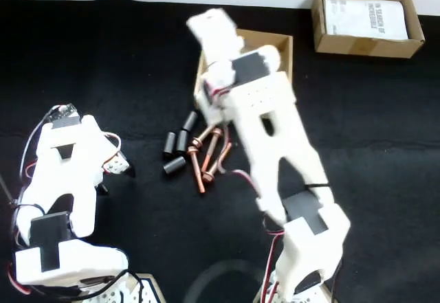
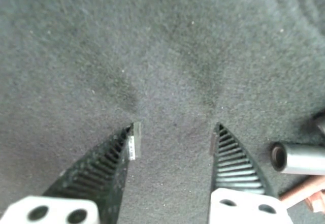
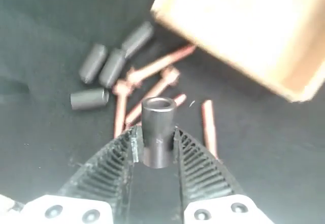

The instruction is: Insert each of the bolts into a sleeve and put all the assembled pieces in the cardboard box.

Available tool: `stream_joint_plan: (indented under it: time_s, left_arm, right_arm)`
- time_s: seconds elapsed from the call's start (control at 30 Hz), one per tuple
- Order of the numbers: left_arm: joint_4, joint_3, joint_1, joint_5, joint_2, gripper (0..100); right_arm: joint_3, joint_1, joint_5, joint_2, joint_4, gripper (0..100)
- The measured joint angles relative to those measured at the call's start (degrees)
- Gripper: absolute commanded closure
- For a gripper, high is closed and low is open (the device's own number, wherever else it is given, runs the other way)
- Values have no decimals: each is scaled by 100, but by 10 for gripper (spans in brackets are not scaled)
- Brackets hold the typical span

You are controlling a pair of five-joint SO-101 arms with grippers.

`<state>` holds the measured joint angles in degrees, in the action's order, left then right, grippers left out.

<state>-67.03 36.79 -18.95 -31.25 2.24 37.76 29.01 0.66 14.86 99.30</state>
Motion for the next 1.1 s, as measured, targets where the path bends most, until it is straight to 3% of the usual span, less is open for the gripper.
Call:
stream_joint_plan:
  time_s: [0.1,0.23,0.5,0.7,0.87,1.1]
  left_arm:
    - [0,0,0,193,0,769]
    - [0,44,0,1160,0,769]
    - [-18,18,44,2690,0,772]
    - [-1433,-1099,738,3385,0,772]
    - [-2857,-2620,1521,3727,0,772]
    - [-3279,-3842,2655,4835,0,771]
  right_arm:
    - [114,-563,9,-475,123,991]
    - [-62,-1301,9,-1477,141,991]
    - [-2330,-3156,343,-4264,141,991]
    - [-4448,-4782,985,-6593,-123,991]
    - [-6418,-6215,1292,-8448,-1160,991]
    - [-8905,-7446,1653,-11270,-2866,991]
